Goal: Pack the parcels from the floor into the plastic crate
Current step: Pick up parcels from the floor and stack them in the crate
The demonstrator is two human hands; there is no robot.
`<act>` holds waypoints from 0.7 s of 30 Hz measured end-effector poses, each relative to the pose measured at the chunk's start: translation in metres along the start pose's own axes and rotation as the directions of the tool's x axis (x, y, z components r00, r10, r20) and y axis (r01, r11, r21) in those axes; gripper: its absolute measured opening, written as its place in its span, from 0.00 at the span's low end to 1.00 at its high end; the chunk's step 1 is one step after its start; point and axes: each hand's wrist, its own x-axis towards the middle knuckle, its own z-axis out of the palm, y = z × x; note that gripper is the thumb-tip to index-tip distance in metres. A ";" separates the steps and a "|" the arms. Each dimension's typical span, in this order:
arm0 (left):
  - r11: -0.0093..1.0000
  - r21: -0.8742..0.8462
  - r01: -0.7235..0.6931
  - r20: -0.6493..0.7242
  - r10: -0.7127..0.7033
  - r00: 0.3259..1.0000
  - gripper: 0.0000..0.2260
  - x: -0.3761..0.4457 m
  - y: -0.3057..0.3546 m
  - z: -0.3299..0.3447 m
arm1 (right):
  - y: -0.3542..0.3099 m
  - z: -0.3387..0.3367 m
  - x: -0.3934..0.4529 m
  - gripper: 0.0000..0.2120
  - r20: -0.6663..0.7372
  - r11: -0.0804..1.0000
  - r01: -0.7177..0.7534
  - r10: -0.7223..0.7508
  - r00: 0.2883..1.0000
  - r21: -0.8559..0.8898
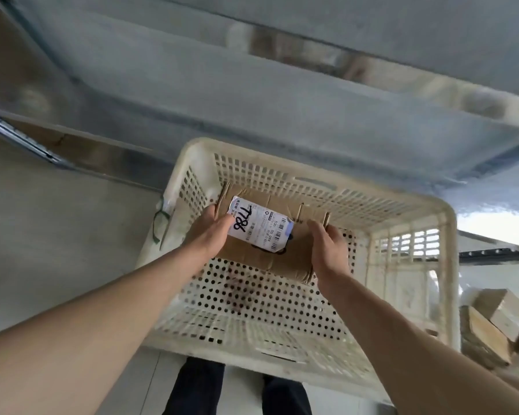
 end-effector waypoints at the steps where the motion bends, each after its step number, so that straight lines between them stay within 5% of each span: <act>1: 1.000 0.003 0.013 0.001 -0.013 1.000 0.26 0.011 -0.006 -0.002 | 0.006 0.011 0.007 0.15 0.008 1.000 -0.010 0.010 1.000 0.000; 9: 0.998 0.032 0.058 0.001 -0.058 0.998 0.31 0.098 -0.044 0.009 | 0.032 0.074 0.061 0.20 0.037 0.998 -0.045 0.047 0.998 -0.046; 18: 0.999 0.046 0.006 -0.054 -0.004 0.999 0.32 0.153 -0.071 0.024 | 0.049 0.112 0.100 0.42 0.145 0.998 -0.049 0.054 0.988 -0.039; 21: 0.999 0.054 -0.011 -0.031 0.013 0.999 0.30 0.180 -0.100 0.035 | 0.062 0.118 0.110 0.42 0.194 0.998 -0.053 0.056 0.980 -0.021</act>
